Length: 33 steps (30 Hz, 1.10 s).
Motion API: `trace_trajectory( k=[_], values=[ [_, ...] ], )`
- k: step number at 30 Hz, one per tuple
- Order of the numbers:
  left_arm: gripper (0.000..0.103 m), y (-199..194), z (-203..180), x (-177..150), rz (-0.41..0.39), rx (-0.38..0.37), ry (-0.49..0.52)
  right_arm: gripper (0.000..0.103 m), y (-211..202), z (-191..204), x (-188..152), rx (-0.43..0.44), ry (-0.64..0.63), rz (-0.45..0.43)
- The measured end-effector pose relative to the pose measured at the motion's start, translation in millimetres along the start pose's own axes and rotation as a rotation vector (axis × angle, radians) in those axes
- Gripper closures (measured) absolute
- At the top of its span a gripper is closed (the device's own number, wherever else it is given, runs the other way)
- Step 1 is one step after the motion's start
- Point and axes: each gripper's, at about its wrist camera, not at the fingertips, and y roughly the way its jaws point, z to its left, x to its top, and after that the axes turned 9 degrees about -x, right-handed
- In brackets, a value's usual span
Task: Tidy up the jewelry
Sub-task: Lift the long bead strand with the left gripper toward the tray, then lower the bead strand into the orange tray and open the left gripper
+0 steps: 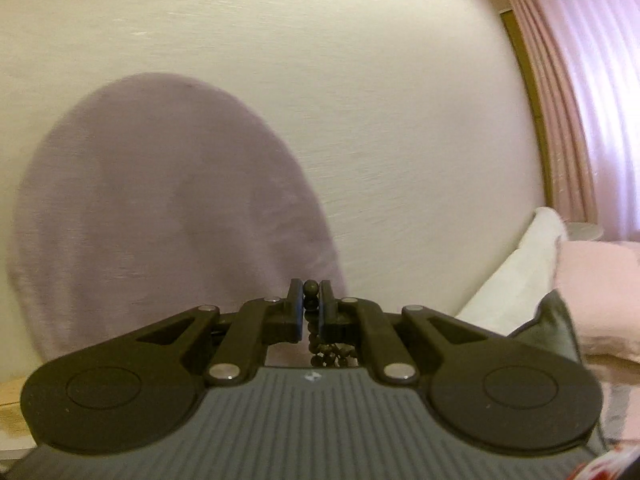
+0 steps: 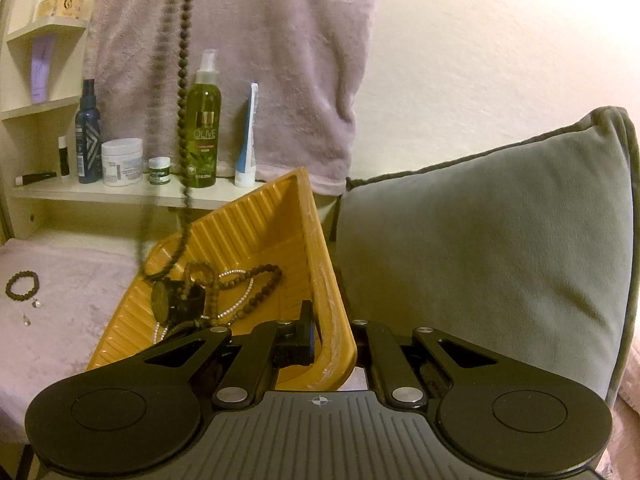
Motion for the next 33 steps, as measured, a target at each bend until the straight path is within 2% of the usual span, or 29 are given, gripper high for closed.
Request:
trace_trajectory(
  k=[4,7,11,18,22,26,30,33],
  values=[
    [0.097,13,-9,-1,0.003,-0.055,-0.031,0.097,1,-2,-2,-0.001,0.005,0.004],
    [0.097,22,-17,-12,0.034,-0.093,-0.052,0.097,2,-2,-2,-0.003,0.008,0.007],
    [0.097,41,-24,-46,0.141,-0.143,-0.088,0.097,3,-2,-1,-0.001,0.007,0.005],
    [0.097,67,-38,-134,0.380,-0.203,-0.168,0.097,3,-3,-2,-0.002,0.008,0.006],
    [0.097,72,-48,-182,0.480,-0.240,-0.202,0.097,4,-2,-2,-0.006,0.004,0.007],
    [0.097,74,-56,-214,0.544,-0.273,-0.244,0.097,5,-2,-1,-0.006,0.003,0.010],
    [0.095,75,-65,-228,0.573,-0.296,-0.247,0.097,6,-2,-1,-0.006,0.004,0.013],
    [0.082,69,-61,-230,0.563,-0.286,-0.256,0.097,7,-2,-1,-0.005,0.007,0.014]
  ],
)
